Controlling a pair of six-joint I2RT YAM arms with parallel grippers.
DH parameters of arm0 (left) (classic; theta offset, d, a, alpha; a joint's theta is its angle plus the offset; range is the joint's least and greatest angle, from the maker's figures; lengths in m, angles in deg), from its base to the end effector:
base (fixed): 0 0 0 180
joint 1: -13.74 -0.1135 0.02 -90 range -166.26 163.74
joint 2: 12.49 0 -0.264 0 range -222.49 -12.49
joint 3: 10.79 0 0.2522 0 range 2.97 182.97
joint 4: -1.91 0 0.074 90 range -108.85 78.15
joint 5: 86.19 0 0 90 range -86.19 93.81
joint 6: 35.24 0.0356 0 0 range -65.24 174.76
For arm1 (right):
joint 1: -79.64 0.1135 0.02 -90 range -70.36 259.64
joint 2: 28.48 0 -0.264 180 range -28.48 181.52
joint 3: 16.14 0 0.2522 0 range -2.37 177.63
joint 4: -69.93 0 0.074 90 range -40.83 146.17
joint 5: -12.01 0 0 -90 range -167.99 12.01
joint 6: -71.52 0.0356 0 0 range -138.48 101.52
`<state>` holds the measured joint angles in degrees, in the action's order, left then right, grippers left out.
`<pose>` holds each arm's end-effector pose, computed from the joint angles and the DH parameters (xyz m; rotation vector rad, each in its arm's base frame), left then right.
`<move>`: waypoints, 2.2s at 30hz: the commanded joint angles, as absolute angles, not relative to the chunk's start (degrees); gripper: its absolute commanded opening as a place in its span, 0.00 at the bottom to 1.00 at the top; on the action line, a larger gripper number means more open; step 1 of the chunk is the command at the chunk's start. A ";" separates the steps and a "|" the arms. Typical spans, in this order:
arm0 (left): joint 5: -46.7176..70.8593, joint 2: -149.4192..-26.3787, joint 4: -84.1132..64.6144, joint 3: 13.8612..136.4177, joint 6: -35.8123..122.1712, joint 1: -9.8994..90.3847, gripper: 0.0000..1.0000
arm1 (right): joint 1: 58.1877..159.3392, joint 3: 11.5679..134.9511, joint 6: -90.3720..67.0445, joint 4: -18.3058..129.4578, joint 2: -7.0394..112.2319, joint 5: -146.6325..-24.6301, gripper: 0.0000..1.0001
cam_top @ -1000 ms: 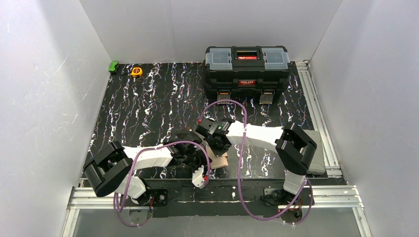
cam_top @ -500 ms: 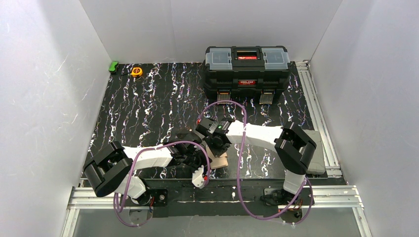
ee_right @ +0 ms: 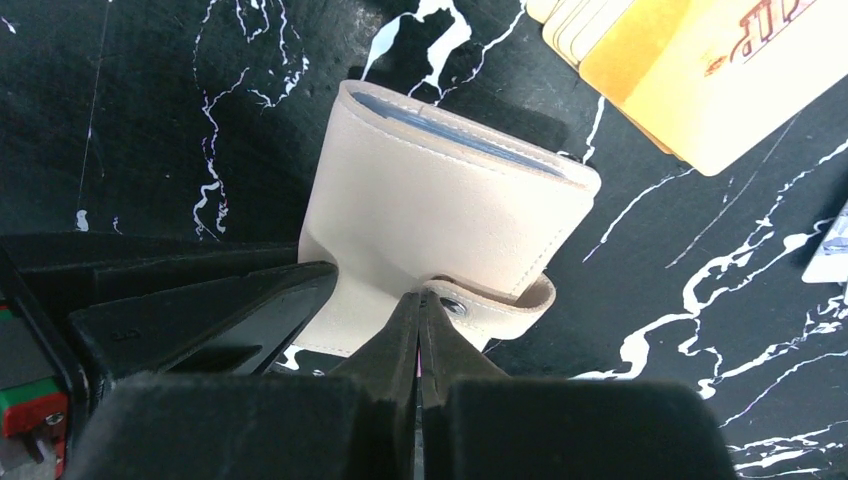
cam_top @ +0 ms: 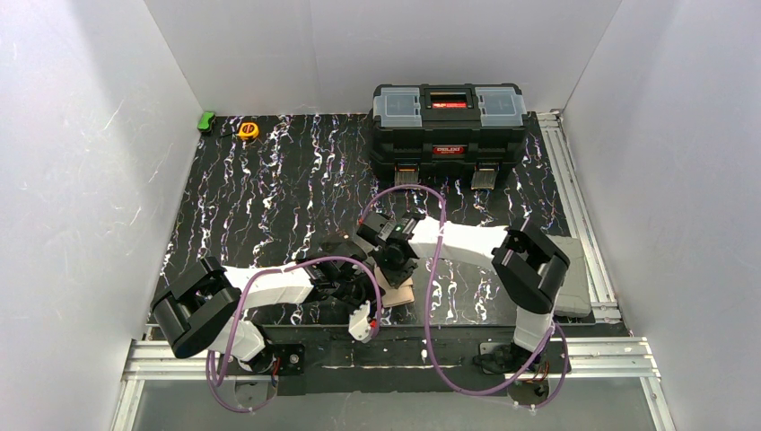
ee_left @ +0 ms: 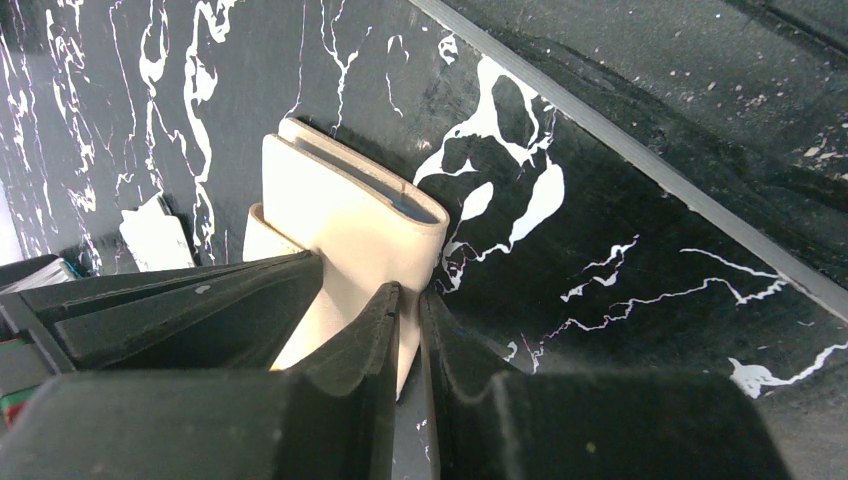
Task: Put the credit cards into the card holder
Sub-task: Close the card holder at the center of the board.
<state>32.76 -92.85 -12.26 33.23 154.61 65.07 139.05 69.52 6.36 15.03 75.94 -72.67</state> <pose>0.1401 -0.2027 0.1432 2.2915 0.3677 -0.2031 0.1837 0.3042 0.1830 -0.8324 2.7394 0.1770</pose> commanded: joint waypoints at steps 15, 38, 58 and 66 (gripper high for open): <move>27.10 -93.67 -22.20 31.28 152.59 64.46 0.03 | 137.61 69.84 2.56 18.32 69.58 -74.55 0.01; 27.30 -93.71 -22.13 31.08 152.49 64.51 0.03 | 138.73 71.11 4.90 13.92 74.46 -71.55 0.46; 17.32 -91.91 -3.95 27.04 149.56 64.64 0.69 | 139.09 69.63 7.67 15.71 73.79 -67.16 0.01; 17.03 -74.13 -23.53 27.74 149.47 64.72 0.74 | 138.92 66.80 8.01 17.20 68.52 -66.73 0.01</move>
